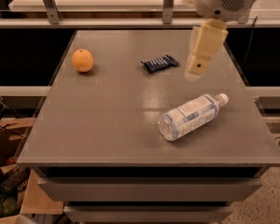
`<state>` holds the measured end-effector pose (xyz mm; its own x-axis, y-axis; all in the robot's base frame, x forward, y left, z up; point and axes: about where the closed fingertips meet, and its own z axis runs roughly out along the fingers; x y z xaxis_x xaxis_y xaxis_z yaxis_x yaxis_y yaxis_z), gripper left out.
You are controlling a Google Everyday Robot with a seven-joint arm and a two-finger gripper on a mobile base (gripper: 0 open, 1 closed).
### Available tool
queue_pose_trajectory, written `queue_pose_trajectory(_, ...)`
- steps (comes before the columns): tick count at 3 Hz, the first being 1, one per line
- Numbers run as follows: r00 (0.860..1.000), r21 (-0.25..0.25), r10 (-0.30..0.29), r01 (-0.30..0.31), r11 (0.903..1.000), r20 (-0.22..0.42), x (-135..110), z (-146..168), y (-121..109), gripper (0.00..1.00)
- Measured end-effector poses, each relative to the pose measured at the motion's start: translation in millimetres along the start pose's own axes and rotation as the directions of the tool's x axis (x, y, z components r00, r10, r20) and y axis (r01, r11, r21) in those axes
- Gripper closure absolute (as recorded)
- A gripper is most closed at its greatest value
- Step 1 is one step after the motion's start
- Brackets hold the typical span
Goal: Pick orange
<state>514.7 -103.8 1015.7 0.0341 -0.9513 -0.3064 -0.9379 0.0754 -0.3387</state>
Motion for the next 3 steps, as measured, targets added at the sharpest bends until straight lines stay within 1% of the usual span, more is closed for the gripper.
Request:
queue_pose_trajectory(1,0.997,-0.016,-0.057,0.058,0.9982,0.048,-50,34,-18,0.00)
queue_pose_trajectory(2,0.992,-0.037,-0.099,0.102,0.9941,0.080,-93,74,-30,0.00)
queue_pose_trajectory(3,0.988,-0.065,-0.119,0.126,0.9899,0.099,-127,112,-41,0.00)
